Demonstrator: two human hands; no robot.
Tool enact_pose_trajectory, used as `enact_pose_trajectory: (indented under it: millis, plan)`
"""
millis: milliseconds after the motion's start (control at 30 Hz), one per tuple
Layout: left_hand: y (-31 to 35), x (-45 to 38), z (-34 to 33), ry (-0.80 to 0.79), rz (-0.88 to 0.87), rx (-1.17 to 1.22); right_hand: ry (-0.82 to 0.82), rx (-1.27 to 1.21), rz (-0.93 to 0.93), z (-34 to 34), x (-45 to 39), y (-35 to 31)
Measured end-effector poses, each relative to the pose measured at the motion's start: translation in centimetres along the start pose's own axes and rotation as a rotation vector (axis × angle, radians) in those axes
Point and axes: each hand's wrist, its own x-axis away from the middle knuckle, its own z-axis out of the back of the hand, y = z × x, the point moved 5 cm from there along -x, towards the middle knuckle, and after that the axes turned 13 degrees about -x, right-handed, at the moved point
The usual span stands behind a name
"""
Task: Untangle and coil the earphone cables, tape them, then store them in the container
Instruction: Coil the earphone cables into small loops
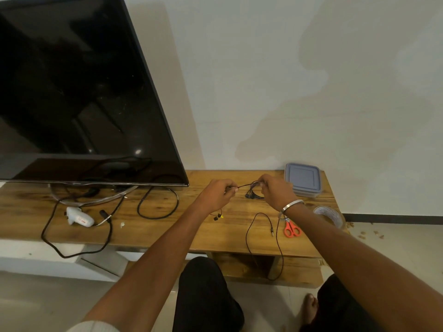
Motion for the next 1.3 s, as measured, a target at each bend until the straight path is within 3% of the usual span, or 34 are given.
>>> enact_pose_trajectory:
  millis: [133,333,567,867,1133,1300]
  plan:
    - [0.1,0.0,-0.4,-0.040,0.011,0.009,-0.036,-0.066,-0.031,-0.3,0.0,0.3]
    - [1.5,-0.1,-0.4,-0.053,-0.040,0.074,-0.229,-0.090,0.056,-1.9,0.6,-1.1]
    - [1.6,0.0,-0.5,-0.103,-0.039,0.115,-0.169,0.027,0.114,-1.6,0.4,-2.1]
    - [0.1,0.3,-0.5,-0.064,-0.068,0.058,-0.017,0.067,-0.001,0.1,0.1,-0.2]
    - [0.8,0.2,-0.6,-0.068,-0.062,0.056,-0.284,-0.172,-0.016,-1.5,0.6,-1.0]
    - [1.5,-0.1,-0.6,-0.070,-0.065,0.041,-0.278,-0.174,0.098,-2.0,0.9,-2.8]
